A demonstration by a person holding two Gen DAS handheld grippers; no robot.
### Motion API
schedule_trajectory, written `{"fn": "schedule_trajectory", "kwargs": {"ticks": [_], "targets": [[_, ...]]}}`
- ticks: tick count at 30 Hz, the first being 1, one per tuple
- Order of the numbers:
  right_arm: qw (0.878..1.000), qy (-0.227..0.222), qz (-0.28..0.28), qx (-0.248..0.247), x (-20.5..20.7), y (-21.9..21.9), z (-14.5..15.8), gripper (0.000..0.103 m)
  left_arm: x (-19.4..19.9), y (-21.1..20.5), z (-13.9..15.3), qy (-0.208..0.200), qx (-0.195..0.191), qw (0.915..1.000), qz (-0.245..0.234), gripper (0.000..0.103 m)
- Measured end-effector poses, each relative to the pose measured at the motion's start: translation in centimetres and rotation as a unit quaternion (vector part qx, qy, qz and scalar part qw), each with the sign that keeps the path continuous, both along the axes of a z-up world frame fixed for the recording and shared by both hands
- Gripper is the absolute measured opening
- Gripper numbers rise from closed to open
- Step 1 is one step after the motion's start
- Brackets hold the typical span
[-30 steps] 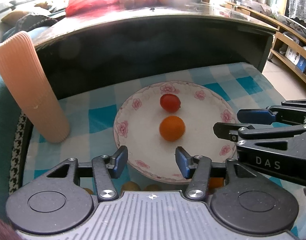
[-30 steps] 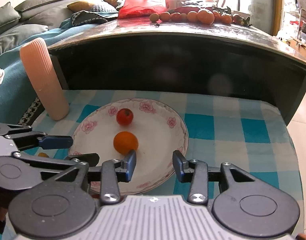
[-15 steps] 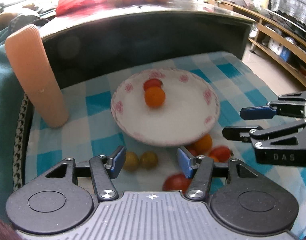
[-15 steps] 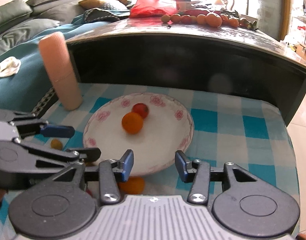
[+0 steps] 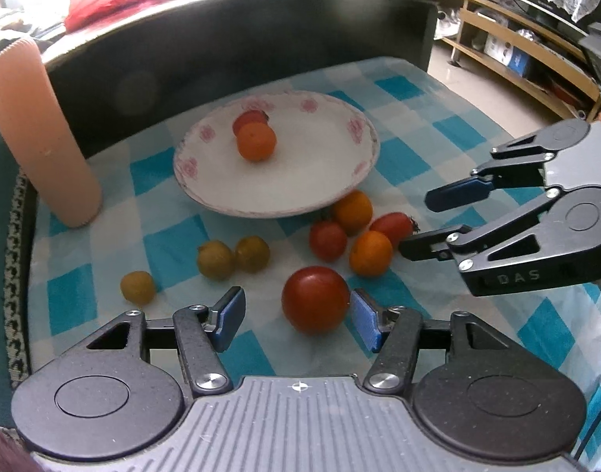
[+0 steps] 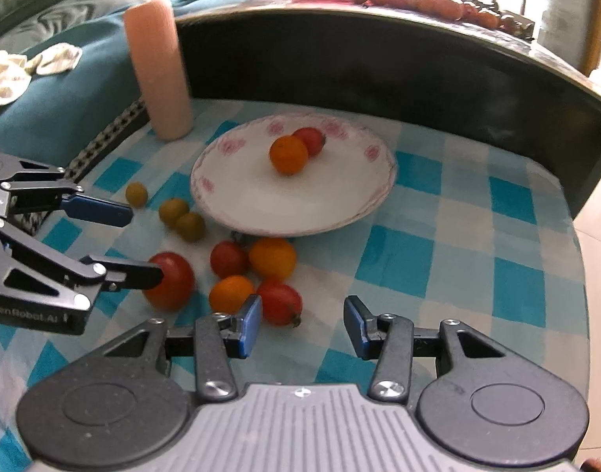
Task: Organize fruits
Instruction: 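Withdraw both open tools from the plate back toward the remaining fruit, then grasp the large red tomato with the left tool while the right tool grasps a cherry tomato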
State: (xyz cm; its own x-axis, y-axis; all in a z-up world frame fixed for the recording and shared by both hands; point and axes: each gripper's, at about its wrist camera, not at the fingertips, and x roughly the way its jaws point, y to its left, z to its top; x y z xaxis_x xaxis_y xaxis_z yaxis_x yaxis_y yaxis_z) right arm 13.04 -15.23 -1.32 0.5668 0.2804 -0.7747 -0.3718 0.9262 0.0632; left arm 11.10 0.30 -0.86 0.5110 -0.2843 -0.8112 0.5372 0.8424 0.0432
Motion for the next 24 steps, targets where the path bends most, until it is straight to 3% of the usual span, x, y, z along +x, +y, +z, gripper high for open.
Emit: {"fn": "schedule_trajectory", "kwargs": {"ticks": [7,24], "targets": [[0.999,0.009,0.030,-0.017,0.3,1.0,-1.2,0.060,-0.1,-0.1,-0.5,0.001,0.002,1.0000,-0.008,0.067],[0.999,0.005,0.040,-0.024,1.3,1.7,-2.5,0.060,0.3,-0.7,-1.8,0.011,0.005,0.9998,-0.019,0.064]]}}
